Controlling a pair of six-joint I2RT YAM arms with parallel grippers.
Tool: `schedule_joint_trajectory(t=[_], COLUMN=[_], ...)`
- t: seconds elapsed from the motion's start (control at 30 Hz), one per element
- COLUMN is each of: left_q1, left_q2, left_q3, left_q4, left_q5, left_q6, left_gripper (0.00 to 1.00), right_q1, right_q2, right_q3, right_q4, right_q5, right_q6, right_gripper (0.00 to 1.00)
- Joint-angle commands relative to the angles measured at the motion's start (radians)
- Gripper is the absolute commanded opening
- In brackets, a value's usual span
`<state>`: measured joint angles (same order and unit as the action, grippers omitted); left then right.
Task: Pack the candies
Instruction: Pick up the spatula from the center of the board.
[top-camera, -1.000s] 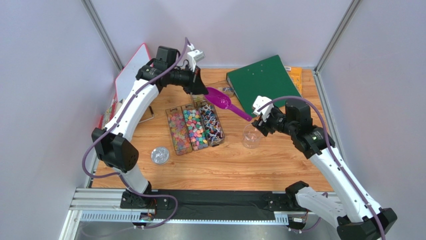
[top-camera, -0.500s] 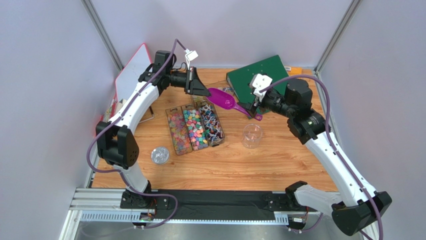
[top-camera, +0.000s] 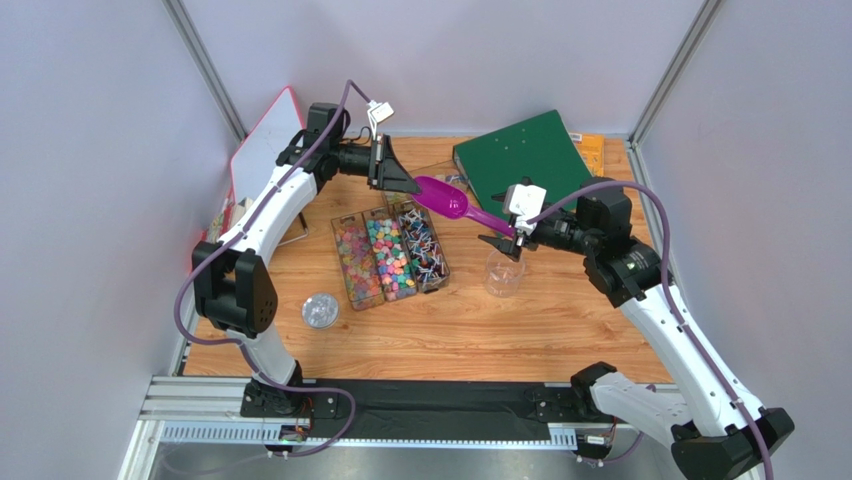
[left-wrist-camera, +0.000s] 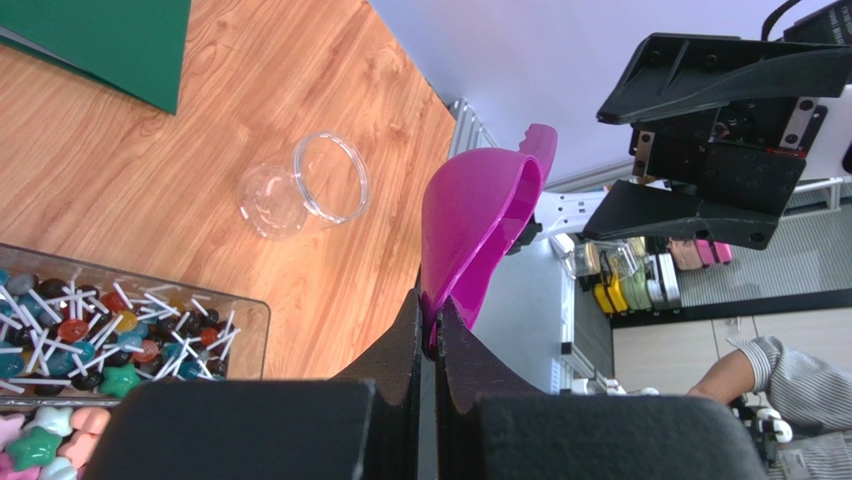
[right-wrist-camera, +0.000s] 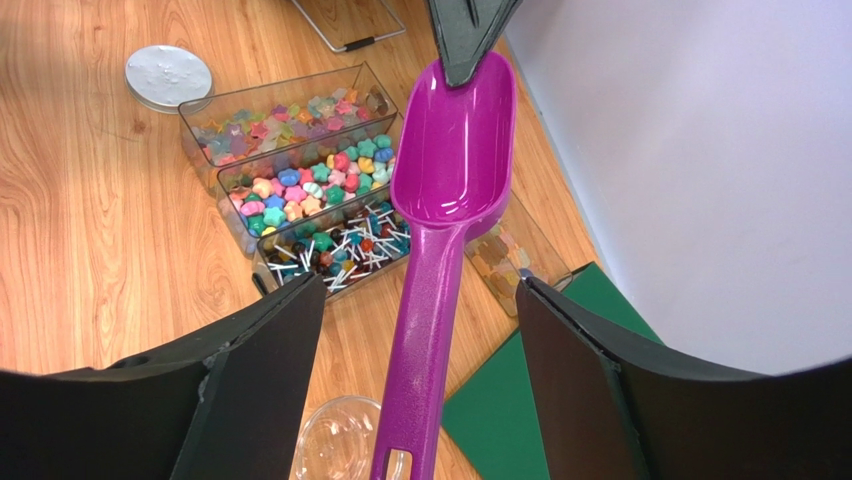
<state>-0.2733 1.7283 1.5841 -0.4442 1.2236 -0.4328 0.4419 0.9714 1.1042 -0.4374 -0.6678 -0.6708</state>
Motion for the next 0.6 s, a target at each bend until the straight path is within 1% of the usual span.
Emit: schedule_joint_trajectory(t=[0.0, 0.07, 0.13, 0.17, 0.3, 0.57], left_q1=[0.003, 0.003, 0.002, 0.003, 0.003, 0.003], left_q2=[-0.027, -0.033, -0.038, -0.039, -0.042, -0.044], left_q3=[0.007, 0.002, -0.004, -0.006, -0.006, -0.007], left_q4=[0.013, 0.003, 0.001, 0.001, 0.007, 0.021], left_q5=[0.028, 0.019, 0.014, 0.013, 0.013, 0.016], left_q6=[-0.004, 0.003, 0.006, 0.005, 0.005, -0.001], left_gripper=[0.00, 0.00, 0.00, 0.00, 0.00, 0.00], right_q1=[0.007, 0.027, 0.041, 0.046, 0.060, 0.077], right_q2=[0.026, 0.045, 0.078, 0.084, 0.093, 0.108], right_q3=[-0.032, -0.029, -0.001, 0.005, 0.009, 0.017], right_q4=[0.051, 0.058, 0.026, 0.020, 0.019, 0.009], right_q5=[0.019, 0.048, 0.088, 0.089, 0.105, 0.139], right_q6=[-0.012, -0.024, -0.039, -0.039, -0.044, -0.052], right_gripper=[0.74, 0.70, 0.69, 0.67, 0.65, 0.55])
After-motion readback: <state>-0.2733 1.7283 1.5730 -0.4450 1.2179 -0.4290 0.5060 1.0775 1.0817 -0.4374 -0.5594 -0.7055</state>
